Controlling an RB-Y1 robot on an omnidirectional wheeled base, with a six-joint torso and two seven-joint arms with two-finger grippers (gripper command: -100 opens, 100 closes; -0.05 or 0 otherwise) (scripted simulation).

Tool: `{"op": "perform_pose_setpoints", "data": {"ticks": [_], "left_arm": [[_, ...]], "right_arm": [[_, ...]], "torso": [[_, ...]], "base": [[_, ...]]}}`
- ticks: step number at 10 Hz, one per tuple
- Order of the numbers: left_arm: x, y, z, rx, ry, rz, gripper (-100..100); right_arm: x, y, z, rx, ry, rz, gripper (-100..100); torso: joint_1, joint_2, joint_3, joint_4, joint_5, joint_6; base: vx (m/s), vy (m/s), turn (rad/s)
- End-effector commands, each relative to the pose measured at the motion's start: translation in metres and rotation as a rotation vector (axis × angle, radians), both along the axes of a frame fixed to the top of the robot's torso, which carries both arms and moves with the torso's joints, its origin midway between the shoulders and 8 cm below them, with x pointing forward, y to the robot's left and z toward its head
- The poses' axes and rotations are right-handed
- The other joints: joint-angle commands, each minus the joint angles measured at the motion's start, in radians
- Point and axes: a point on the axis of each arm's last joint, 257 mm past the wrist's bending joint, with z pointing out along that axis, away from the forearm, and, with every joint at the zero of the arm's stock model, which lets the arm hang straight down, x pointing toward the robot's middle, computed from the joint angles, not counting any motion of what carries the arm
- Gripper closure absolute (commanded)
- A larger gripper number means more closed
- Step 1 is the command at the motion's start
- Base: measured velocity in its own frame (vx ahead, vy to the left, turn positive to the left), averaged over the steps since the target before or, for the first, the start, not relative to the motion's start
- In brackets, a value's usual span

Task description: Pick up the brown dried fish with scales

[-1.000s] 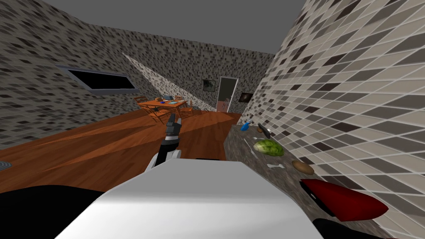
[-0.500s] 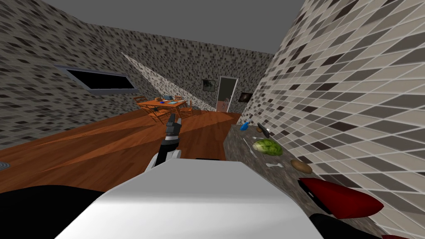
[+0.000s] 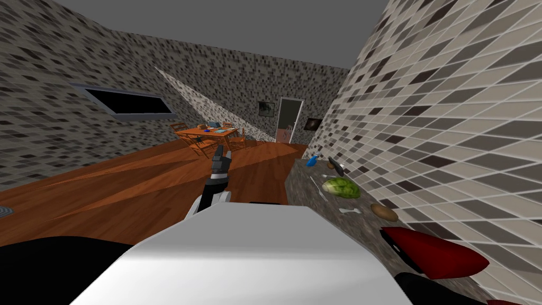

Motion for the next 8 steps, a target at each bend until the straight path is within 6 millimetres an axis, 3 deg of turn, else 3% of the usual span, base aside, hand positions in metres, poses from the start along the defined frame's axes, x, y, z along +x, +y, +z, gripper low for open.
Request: {"op": "perform_pose_setpoints", "data": {"ticks": [1,2,7,8], "left_arm": [[0.0,0.0,0.0,0.0,0.0,0.0,0],[0.0,0.0,0.0,0.0,0.0,0.0,0],[0.0,0.0,0.0,0.0,0.0,0.0,0],[0.0,0.0,0.0,0.0,0.0,0.0,0]], "right_arm": [[0.0,0.0,0.0,0.0,0.0,0.0,0],[0.001,-0.002,0.005,0.0,0.002,-0.002,100],[0.004,-0.007,0.016,0.003,0.007,-0.005,100],[0.005,-0.007,0.016,0.004,0.007,-0.005,0]], "torso": [[0.0,0.0,0.0,0.0,0.0,0.0],[0.0,0.0,0.0,0.0,0.0,0.0],[0.002,-0.002,-0.001,-0.001,0.001,0.0],[0.001,-0.001,-0.001,-0.001,0.001,0.0]], "base": [[0.0,0.0,0.0],[0.005,0.007,0.008],[0.008,0.014,0.006],[0.0,0.0,0.0]]}}
